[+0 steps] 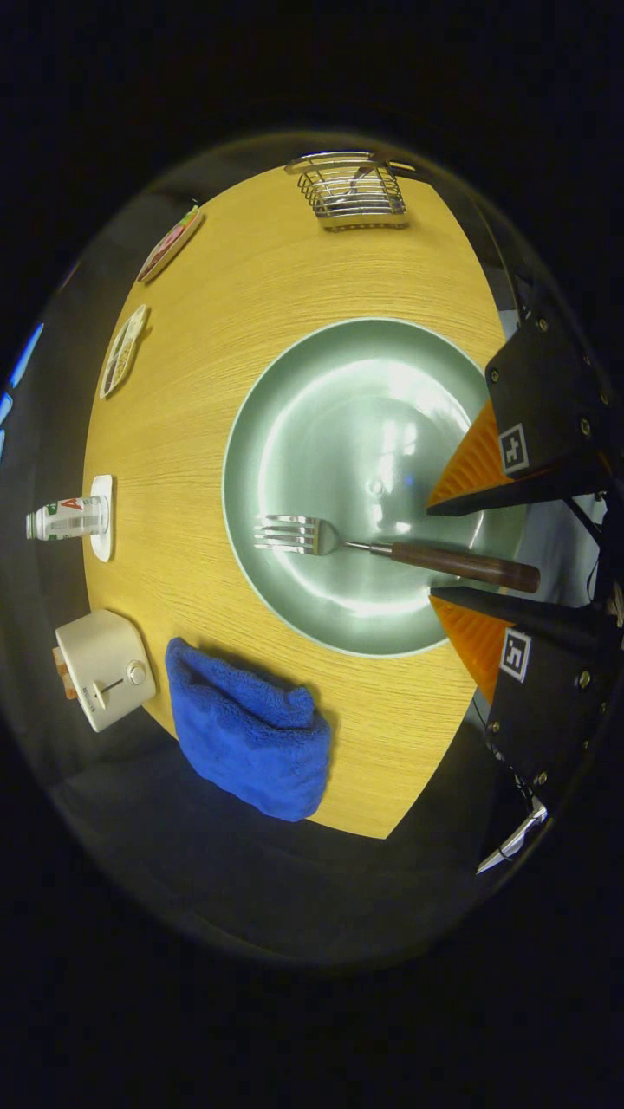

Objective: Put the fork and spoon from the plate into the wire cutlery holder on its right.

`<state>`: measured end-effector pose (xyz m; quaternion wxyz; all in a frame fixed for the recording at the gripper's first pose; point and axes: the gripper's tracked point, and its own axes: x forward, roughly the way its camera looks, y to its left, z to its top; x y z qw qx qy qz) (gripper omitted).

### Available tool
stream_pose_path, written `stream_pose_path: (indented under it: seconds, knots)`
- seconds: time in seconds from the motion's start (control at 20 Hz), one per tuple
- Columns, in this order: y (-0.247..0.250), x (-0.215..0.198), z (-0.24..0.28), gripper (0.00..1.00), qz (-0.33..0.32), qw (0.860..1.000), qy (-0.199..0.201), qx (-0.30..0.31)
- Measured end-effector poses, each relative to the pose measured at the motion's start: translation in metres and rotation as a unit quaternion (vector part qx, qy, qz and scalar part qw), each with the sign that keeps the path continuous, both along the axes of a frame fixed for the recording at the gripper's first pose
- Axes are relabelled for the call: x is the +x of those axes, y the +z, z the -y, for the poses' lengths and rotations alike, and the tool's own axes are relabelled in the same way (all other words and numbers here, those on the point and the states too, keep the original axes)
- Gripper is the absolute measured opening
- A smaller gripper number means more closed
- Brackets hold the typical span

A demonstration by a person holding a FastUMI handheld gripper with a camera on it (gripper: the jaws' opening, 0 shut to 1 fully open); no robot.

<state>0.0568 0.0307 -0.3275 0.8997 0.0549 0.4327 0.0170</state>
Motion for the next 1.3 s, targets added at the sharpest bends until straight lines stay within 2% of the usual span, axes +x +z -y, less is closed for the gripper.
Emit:
stream_pose_path:
  seconds: [0.1, 0.15, 0.2, 0.25, 0.3, 0.4, 0.45, 0.9, 1.3]
  knots:
    - [-0.002, 0.000, 0.002, 0.50, -0.006, 1.000, 0.000, -0.004]
    - [-0.007, 0.001, 0.001, 0.44, -0.009, 1.000, -0.001, -0.007]
    - [-0.006, 0.001, 0.003, 0.29, -0.010, 1.000, -0.001, -0.007]
    - [-0.018, 0.006, 0.006, 0.29, -0.009, 1.000, -0.006, -0.021]
    - [-0.003, 0.001, 0.010, 0.09, -0.009, 1.000, -0.004, -0.027]
    - [-0.003, 0.003, 0.010, 0.08, -0.001, 0.999, -0.001, -0.039]
    - [-0.004, 0.005, 0.011, 0.01, 0.000, 0.999, 0.000, -0.040]
    - [0.043, 0.011, 0.027, 0.01, 0.075, 0.996, -0.040, -0.023]
    - [0.106, 0.001, 0.092, 0.01, 0.123, 0.983, -0.137, -0.026]
